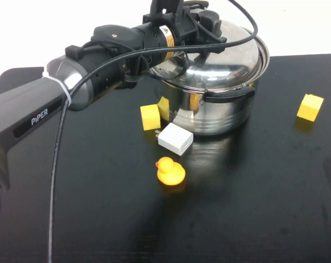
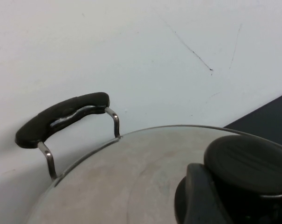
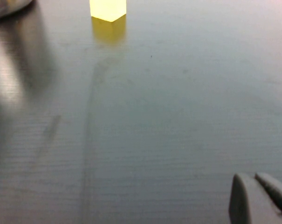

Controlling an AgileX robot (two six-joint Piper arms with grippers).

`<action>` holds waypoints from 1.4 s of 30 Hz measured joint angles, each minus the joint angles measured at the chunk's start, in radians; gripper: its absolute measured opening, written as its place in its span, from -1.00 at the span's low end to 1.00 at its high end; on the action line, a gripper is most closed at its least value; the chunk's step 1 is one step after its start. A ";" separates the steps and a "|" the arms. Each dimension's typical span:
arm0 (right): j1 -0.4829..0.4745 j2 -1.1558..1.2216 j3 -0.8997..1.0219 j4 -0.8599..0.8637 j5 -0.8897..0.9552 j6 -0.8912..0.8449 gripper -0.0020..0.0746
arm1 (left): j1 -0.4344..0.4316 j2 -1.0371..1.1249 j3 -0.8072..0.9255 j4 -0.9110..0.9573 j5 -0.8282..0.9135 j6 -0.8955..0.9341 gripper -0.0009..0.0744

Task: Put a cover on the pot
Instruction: Place the pot lid on the pot

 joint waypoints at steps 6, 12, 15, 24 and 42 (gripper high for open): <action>0.000 0.000 0.000 0.000 0.000 0.000 -0.95 | 0.000 0.018 -0.040 0.000 0.004 -0.049 -0.12; 0.000 0.000 0.000 0.000 0.000 0.000 -0.95 | 0.000 0.025 -0.067 0.000 0.006 -0.060 -0.12; 0.000 0.000 0.000 0.000 0.000 0.002 -0.95 | 0.000 0.012 -0.069 0.011 0.008 -0.060 -0.12; 0.000 0.000 0.000 0.000 0.000 0.006 -0.95 | 0.000 -0.106 -0.071 0.040 0.017 0.028 -0.12; 0.000 0.000 0.000 0.000 0.000 0.007 -0.95 | 0.009 -0.320 -0.079 -1.071 0.783 1.059 -0.12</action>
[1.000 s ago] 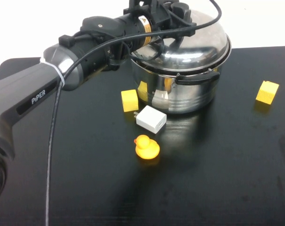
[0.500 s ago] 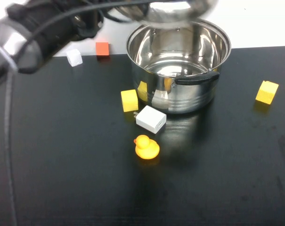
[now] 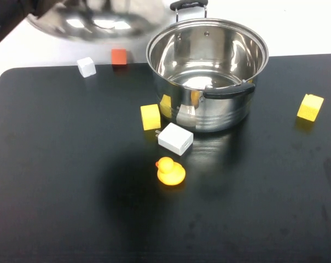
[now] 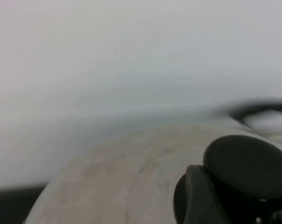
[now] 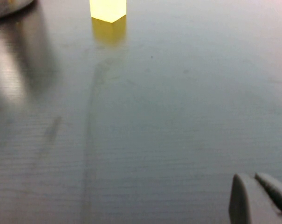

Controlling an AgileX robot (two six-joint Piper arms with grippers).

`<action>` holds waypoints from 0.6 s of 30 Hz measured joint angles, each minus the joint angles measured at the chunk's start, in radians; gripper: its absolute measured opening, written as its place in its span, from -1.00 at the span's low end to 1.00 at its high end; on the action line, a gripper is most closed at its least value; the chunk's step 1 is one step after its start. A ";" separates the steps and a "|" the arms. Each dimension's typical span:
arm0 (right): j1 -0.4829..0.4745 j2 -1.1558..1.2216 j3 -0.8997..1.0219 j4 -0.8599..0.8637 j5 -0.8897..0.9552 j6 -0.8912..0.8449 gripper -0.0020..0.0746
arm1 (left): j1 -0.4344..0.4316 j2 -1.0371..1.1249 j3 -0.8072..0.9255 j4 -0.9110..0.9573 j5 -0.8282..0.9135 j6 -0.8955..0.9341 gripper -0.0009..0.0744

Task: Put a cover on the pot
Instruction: Place the pot lid on the pot

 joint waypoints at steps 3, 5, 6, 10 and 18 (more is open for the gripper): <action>0.000 0.000 0.000 0.000 0.000 0.002 -0.95 | -0.002 0.003 0.000 -0.296 -0.002 0.219 -0.12; 0.000 0.000 0.000 0.000 0.000 0.002 -0.95 | -0.004 0.009 0.000 -0.459 -0.020 0.360 -0.12; 0.000 0.000 0.000 0.000 0.000 0.002 -0.95 | -0.006 0.012 0.000 -0.513 -0.033 0.411 -0.12; 0.000 0.000 0.000 0.000 0.000 0.002 -0.95 | -0.006 0.033 0.000 -0.736 -0.120 0.604 -0.12; 0.000 0.000 0.000 0.000 0.000 0.002 -0.95 | -0.017 0.117 0.000 -1.047 -0.245 0.894 -0.12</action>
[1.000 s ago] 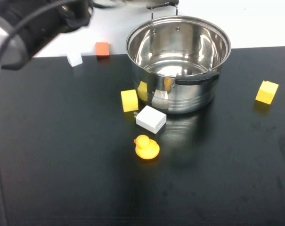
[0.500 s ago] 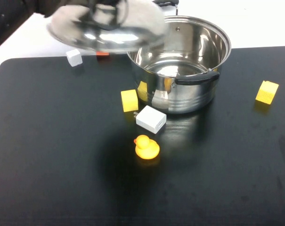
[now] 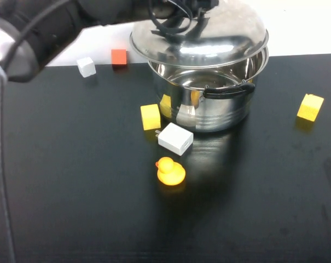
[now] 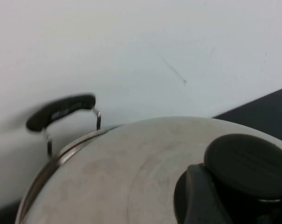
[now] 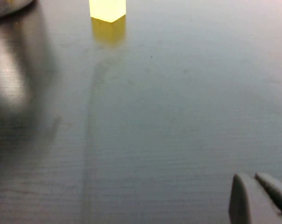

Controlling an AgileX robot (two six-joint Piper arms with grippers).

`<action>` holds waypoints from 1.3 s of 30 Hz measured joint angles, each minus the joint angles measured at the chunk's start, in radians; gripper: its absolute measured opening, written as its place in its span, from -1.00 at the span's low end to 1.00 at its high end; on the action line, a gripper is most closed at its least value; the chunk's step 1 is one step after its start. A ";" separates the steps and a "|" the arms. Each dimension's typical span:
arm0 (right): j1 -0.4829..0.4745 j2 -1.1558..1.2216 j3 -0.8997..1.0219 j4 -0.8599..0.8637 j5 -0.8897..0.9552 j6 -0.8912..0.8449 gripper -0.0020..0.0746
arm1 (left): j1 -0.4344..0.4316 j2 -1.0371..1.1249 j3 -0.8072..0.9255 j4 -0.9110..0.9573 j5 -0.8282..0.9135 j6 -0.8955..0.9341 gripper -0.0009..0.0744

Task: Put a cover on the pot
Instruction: Place the pot lid on the pot

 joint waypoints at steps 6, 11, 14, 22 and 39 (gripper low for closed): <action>0.000 0.000 0.000 0.000 0.000 0.000 -0.95 | -0.032 0.045 0.000 -0.030 -0.079 0.111 -0.12; 0.000 0.000 0.000 0.000 0.000 0.000 -0.95 | -0.038 0.080 0.000 -0.030 -0.109 0.137 -0.12; 0.000 0.000 0.000 0.000 0.000 0.000 -0.95 | -0.038 0.110 0.000 -0.032 -0.149 0.139 -0.12; 0.000 0.000 0.000 0.000 0.000 0.000 -0.95 | -0.038 0.152 0.000 -0.053 -0.219 0.139 -0.12; 0.000 0.000 0.000 0.000 0.000 0.001 -0.95 | -0.034 0.207 0.000 -0.111 -0.269 0.140 -0.12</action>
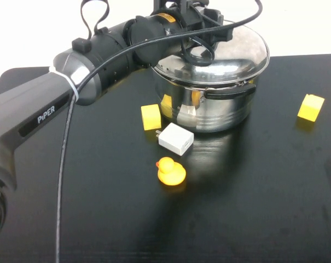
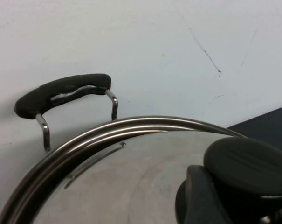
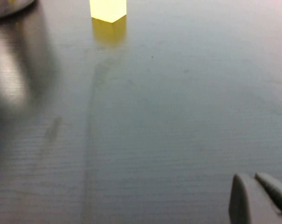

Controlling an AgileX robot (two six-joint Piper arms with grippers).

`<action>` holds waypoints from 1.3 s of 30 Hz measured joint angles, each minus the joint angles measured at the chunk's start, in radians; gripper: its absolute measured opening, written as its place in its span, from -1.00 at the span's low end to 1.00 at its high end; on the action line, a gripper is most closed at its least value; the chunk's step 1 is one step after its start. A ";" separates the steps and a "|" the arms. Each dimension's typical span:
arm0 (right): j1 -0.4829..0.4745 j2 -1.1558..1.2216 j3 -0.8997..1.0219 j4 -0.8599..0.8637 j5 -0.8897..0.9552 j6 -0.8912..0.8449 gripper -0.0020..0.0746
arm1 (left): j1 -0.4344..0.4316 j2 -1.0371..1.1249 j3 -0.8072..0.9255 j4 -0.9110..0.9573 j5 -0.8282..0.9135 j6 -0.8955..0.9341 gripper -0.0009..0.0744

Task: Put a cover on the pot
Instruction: Place the pot lid on the pot

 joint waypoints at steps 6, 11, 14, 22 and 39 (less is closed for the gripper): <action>0.000 0.000 0.000 0.000 0.000 0.000 -0.95 | 0.000 0.000 0.000 0.000 -0.019 0.004 -0.12; 0.000 0.000 0.000 0.000 0.000 0.000 -0.95 | 0.000 0.004 0.000 0.000 -0.072 0.004 -0.12; 0.000 0.000 0.000 0.000 0.000 0.000 -0.95 | 0.000 0.006 0.000 -0.004 -0.090 0.004 -0.12; 0.000 0.000 0.000 0.000 0.000 0.000 -0.95 | 0.000 0.029 0.000 -0.009 -0.090 0.013 -0.12; 0.000 0.000 0.000 0.000 0.000 0.000 -0.95 | -0.008 0.021 0.048 0.025 -0.110 0.027 -0.12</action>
